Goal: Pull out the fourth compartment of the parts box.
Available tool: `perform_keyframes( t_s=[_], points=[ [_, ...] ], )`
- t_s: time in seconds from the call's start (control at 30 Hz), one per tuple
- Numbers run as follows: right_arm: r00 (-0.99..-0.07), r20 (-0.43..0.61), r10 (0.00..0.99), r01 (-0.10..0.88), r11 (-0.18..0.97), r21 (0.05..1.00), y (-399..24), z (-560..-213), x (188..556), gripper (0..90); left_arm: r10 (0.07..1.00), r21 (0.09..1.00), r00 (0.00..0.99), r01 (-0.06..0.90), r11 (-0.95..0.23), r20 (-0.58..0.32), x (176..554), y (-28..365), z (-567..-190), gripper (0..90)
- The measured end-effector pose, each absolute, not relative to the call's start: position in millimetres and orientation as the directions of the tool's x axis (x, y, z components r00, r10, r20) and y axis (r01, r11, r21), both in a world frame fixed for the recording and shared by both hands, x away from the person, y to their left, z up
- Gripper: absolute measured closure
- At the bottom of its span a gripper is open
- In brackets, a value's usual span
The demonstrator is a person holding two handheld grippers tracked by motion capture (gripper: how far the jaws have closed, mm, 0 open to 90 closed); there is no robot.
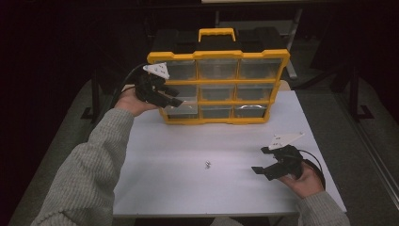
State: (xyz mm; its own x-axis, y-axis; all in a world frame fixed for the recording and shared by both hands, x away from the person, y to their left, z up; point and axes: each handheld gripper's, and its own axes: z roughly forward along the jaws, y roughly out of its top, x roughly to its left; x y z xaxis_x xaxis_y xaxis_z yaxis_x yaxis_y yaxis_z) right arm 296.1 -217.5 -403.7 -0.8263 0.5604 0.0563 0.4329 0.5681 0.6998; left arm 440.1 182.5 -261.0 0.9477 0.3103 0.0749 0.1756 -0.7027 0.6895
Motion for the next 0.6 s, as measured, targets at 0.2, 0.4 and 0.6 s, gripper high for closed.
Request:
perform_keyframes(
  t_s=[0.2, 0.4, 0.6],
  points=[
    [-0.825, 0.063, 0.561, 0.439, 0.567, 0.697, -216.7, -403.6, 295.8, 18.0, 0.290, 0.661, 0.953, 0.165, -0.732, 0.083, 443.4, 180.2, -265.1, 60.3],
    [-0.827, 0.067, 0.559, 0.441, 0.568, 0.695, -215.7, -404.0, 295.6, 18.0, 0.285, 0.638, 0.953, 0.157, -0.753, 0.102, 444.9, 179.4, -265.9, 65.3],
    [-0.828, 0.068, 0.557, 0.439, 0.568, 0.696, -215.2, -404.0, 295.6, 18.0, 0.271, 0.630, 0.957, 0.147, -0.763, 0.104, 445.8, 179.4, -266.5, 68.4]
  ],
)
